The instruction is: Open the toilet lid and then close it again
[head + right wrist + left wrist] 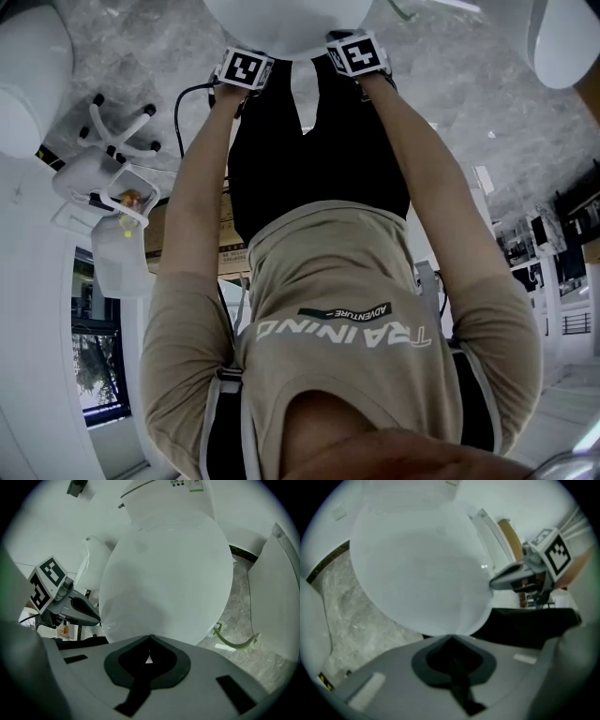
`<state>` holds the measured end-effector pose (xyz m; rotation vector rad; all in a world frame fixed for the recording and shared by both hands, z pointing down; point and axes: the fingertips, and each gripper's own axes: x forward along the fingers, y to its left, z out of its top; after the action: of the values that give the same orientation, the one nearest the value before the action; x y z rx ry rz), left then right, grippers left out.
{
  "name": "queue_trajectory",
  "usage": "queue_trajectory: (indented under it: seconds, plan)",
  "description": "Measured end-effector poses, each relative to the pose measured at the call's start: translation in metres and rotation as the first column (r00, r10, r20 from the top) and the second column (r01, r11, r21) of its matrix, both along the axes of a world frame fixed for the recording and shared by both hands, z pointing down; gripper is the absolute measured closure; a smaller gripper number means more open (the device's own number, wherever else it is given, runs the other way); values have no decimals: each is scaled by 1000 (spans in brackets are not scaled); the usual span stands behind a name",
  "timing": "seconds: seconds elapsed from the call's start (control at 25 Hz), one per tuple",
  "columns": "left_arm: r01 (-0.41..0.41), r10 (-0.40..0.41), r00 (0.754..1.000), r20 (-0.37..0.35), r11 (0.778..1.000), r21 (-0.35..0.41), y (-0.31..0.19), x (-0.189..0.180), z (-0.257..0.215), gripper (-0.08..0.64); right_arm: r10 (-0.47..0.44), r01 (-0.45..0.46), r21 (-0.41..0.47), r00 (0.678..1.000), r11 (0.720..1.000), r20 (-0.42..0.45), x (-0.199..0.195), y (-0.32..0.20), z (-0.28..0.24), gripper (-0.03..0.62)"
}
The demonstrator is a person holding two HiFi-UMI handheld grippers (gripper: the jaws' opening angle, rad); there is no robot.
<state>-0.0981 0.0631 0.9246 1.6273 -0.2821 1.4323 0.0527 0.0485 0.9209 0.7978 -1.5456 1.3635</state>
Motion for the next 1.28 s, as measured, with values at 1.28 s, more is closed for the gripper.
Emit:
queue_trajectory:
  seconds: [1.28]
  plan:
    - [56, -46, 996, -71, 987, 148, -78, 9, -144, 555, -84, 85, 130, 996, 988, -12, 11, -48, -134, 578]
